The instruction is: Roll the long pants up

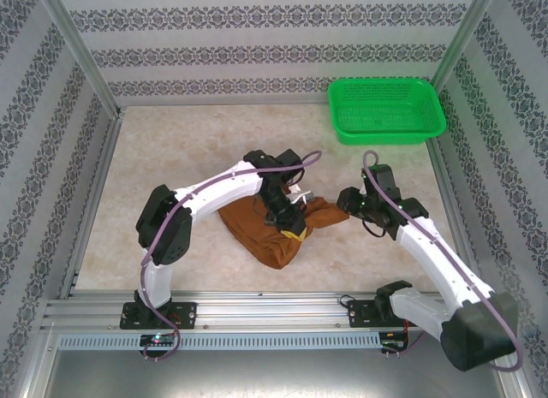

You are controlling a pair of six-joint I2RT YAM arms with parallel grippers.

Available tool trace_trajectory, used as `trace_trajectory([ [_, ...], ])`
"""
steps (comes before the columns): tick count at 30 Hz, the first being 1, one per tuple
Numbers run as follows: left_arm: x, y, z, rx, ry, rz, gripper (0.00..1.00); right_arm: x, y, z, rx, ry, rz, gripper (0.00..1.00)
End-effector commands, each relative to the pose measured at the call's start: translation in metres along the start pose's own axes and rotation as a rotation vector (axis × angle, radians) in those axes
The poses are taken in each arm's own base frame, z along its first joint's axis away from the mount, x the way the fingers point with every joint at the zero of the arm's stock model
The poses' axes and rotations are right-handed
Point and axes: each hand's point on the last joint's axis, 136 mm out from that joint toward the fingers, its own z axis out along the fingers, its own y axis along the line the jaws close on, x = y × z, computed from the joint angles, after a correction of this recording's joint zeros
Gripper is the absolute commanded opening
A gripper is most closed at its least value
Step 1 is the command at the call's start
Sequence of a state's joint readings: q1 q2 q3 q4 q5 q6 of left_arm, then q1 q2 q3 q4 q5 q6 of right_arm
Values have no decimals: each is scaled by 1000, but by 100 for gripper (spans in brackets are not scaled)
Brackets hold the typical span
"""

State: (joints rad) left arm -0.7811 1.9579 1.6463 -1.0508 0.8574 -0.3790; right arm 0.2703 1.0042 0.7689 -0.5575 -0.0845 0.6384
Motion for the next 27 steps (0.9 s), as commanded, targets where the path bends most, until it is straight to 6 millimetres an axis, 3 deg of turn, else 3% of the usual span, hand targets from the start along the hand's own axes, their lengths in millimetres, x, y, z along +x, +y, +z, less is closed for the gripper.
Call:
trace_trajectory([
  [1,-5,-20,-8,157,-56,-1,0,-12,-9,-16,30,-83,23,43],
  [6,-6,-13,-4,226,-88,-37,0,-14,-7,-17,30,-68,34,48],
  [10,-14,-5,-9,330,-128,-94,0,-1,15,-8,-86,27,35,47],
  [15,-15,32,-20,298,-116,-184,0,8,33,0,-121,69,-8,45],
  [19,-17,74,-25,270,-115,-275,0,9,54,7,-155,96,-43,36],
  [21,-15,94,-24,243,-100,-308,0,10,65,13,-174,115,-58,21],
  [23,-15,104,-22,254,-94,-322,0,11,78,21,-196,137,-75,7],
  [25,-15,112,-18,245,-79,-332,0,14,89,31,-209,164,-92,0],
  [27,-14,120,-13,235,-74,-343,0,16,102,42,-225,201,-109,0],
])
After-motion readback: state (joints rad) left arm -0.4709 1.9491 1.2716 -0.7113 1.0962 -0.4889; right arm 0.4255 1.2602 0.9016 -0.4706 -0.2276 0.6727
